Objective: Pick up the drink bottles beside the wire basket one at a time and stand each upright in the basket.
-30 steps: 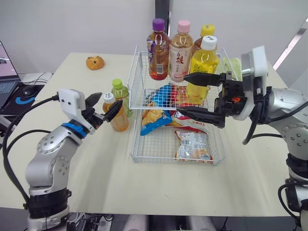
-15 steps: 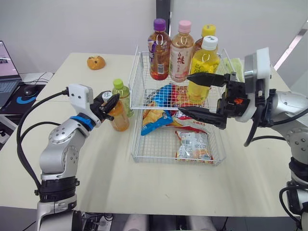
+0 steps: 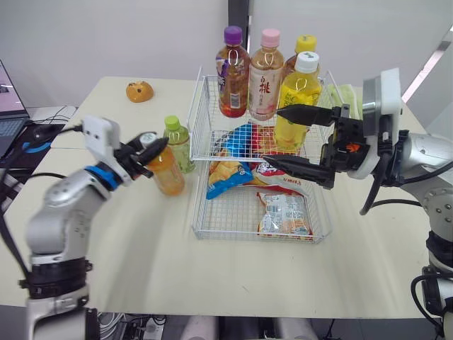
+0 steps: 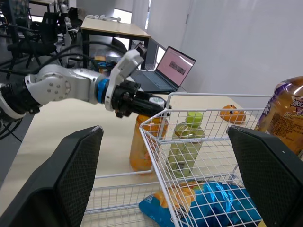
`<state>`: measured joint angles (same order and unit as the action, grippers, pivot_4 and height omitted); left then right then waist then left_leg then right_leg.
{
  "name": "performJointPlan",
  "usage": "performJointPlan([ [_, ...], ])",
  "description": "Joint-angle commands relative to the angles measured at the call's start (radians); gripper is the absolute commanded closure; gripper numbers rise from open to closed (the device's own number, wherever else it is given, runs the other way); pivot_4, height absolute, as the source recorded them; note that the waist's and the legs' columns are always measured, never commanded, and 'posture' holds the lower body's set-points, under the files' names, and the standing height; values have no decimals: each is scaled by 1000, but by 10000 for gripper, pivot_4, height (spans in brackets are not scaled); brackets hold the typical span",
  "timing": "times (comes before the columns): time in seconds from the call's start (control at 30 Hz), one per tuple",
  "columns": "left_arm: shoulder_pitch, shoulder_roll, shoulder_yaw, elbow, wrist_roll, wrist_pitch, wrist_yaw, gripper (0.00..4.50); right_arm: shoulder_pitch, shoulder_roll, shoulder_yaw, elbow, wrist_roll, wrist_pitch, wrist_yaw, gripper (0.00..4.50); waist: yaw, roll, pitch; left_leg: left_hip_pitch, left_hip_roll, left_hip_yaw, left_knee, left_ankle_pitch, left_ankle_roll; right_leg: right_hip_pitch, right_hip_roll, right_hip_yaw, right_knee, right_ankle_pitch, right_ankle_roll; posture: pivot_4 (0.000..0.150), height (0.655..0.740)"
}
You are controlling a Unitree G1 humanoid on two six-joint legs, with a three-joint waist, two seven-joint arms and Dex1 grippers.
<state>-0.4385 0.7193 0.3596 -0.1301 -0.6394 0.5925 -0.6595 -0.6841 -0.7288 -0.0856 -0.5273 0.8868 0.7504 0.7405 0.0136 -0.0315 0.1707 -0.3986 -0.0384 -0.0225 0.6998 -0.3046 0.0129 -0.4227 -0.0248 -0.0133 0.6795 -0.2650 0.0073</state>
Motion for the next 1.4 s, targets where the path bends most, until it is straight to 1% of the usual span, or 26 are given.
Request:
performJointPlan([
  [0.03, -107, 119, 79, -33, -111, 76, -78, 31065, -5, -1, -34, -8, 9, -16, 2, 0, -1, 0, 0, 0, 0, 0, 0, 0, 0, 0, 0, 0, 0, 0, 0, 1500, 7400],
  [0.13, -201, 223, 87, 18, -177, 161, -157, 31065, -14, 4, -29, 7, 0, -23, 11, 0, 0, 0, 0, 0, 0, 0, 0, 0, 0, 1, 0, 0, -1, 0, 0, 1500, 7400],
  [0.23, -338, 311, 72, 86, -233, 230, -229, 31065, -21, 3, -30, 17, -7, -27, 17, 0, -1, -1, 0, 0, 0, 0, 0, 0, 0, 1, 0, 0, -1, 0, 0, 1500, 7400],
  [0.37, -520, 367, 26, 194, -240, 269, -299, 31065, -29, 2, -39, 21, -10, -30, 14, 0, -5, -1, 1, 0, 0, 0, 0, 0, 0, 0, 0, 0, -1, 0, 0, 1500, 7400],
  [0.47, -685, 386, -56, 273, -225, 291, -389, 31065, -29, -8, -57, 14, -10, -28, 3, 0, -7, -1, 1, 0, -1, 0, 0, 0, 0, 0, 0, 0, 0, 0, 0, 1500, 7400],
  [0.53, -798, 362, -102, 334, -215, 302, -423, 31065, -22, -16, -69, 8, -10, -26, -6, 0, -5, -1, 1, 0, -1, 0, 0, 0, -1, 0, 0, 0, 0, 0, 0, 1500, 7400],
  [0.6, -900, 312, -148, 396, -196, 286, -460, 31065, -5, -25, -84, -13, -3, -17, -23, 0, -4, -1, 1, -1, -1, 0, 1, 0, 0, 0, 0, 0, 0, 0, 0, 1500, 7400],
  [0.7, -1004, 223, -195, 467, -172, 271, -511, 31065, 21, -39, -113, -48, 13, -3, -55, 0, -5, -1, 1, -1, -1, 0, 2, 0, 0, 1, 0, 0, 0, 0, 1, 1500, 7400],
  [0.73, -1024, 201, -205, 484, -166, 269, -526, 31065, 27, -42, -120, -57, 17, 2, -66, 0, -4, -1, 1, -1, -1, 0, 2, 0, 0, 1, 0, 0, 0, 0, 1, 1500, 7400],
  [0.8, -1058, 120, -234, 524, -141, 233, -557, 31065, 50, -51, -150, -91, 38, 18, -103, 0, -6, -1, 1, -1, -1, 0, 2, 0, 0, 0, 0, 0, 0, 0, 1, 1500, 7400],
  [0.9, -1072, 49, -259, 563, -97, 176, -592, 31065, 72, -63, -174, -124, 59, 34, -141, 0, -10, -1, 1, -1, -1, 0, 2, 0, 0, 0, 0, 0, 1, 0, 1, 1500, 7400],
  [0.97, -1047, -46, -301, 593, -35, 83, -583, 31065, 99, -77, -203, -155, 77, 47, -177, 0, -12, -1, 1, -1, -1, 0, 2, 0, 0, 0, 1, 0, 1, 0, 1, 1500, 7400],
  [1.07, -1020, -144, -340, 646, 49, -21, -569, 31065, 123, -93, -229, -190, 103, 61, -225, 0, -12, -1, 1, -2, -1, 0, 1, 1, 0, -1, 1, 1, 1, 0, 1, 1500, 7400],
  [1.27, -1014, -230, -353, 749, 150, -137, -555, 31065, 166, -127, -272, -242, 164, 82, -304, 0, -19, -1, 1, -3, 0, 1, 0, 1, 0, -3, 1, 2, 1, 0, 1, 1500, 7400],
  [1.4, -1004, -266, -352, 789, 182, -166, -547, 31065, 180, -146, -285, -258, 195, 83, -341, 0, -14, -1, 1, -3, 0, 2, 0, 0, 0, -3, 1, 2, 1, 0, 1, 1500, 7400],
])
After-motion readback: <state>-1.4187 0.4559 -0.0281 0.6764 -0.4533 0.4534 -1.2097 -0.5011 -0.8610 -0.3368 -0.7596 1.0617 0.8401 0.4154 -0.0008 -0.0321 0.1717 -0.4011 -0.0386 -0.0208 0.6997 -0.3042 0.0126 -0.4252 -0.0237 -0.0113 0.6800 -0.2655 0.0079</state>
